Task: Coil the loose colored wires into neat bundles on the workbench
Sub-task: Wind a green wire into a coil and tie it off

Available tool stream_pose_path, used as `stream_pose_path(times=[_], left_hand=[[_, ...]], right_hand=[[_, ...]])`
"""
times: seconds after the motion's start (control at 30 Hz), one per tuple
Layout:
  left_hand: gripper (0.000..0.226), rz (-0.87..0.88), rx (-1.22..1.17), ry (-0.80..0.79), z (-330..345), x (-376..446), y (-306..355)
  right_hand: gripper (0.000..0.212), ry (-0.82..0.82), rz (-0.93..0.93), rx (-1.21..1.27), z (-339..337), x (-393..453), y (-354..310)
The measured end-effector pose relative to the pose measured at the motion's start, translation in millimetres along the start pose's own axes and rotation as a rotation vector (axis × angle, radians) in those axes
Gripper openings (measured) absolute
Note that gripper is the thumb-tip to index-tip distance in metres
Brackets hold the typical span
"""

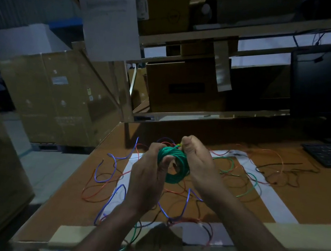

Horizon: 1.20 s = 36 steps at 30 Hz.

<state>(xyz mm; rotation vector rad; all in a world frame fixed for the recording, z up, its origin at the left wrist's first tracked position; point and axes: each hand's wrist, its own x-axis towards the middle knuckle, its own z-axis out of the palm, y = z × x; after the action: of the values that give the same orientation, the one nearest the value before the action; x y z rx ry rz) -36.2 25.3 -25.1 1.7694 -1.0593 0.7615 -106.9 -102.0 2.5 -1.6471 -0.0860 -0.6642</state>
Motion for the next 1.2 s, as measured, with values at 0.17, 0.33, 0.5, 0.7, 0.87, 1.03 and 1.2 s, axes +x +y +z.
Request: stream_pose_path(times=[0.17, 0.33, 0.5, 0.7, 0.87, 1.03, 1.2], left_hand=[[0.036, 0.05, -0.017, -0.026, 0.2, -2.7, -1.3], [0.034, 0.016, -0.021, 0.022, 5.5, -2.7, -2.7], [0.028, -0.013, -0.01, -0.016, 6.7, -2.2, -5.3], [0.033, -0.089, 0.133, 0.005, 7.1, -3.6, -13.6], [0.029, -0.16, 0.155, 0.059, 5.7, -1.5, -17.2], [0.023, -0.306, -0.171, -0.019, 7.7, -7.4, -4.7], [0.026, -0.528, -0.459, -0.063, 7.3, -9.3, 3.1]], right_hand=[[0.041, -0.048, 0.222, 0.264, -6.8, 1.7, 3.3], [0.023, -0.057, 0.436, 0.428, -4.2, 4.7, 3.0], [0.017, 0.0, 0.485, 0.442, -1.5, 4.0, 4.2], [0.035, 0.096, 0.373, 0.258, 4.1, -7.8, 13.4], [0.039, 0.023, 0.096, -0.182, 5.6, -19.4, 16.5], [0.052, 0.064, 0.002, -0.312, 2.2, -6.2, 26.3], [0.056, 0.054, -0.027, -0.378, -4.7, 0.1, 32.1]])
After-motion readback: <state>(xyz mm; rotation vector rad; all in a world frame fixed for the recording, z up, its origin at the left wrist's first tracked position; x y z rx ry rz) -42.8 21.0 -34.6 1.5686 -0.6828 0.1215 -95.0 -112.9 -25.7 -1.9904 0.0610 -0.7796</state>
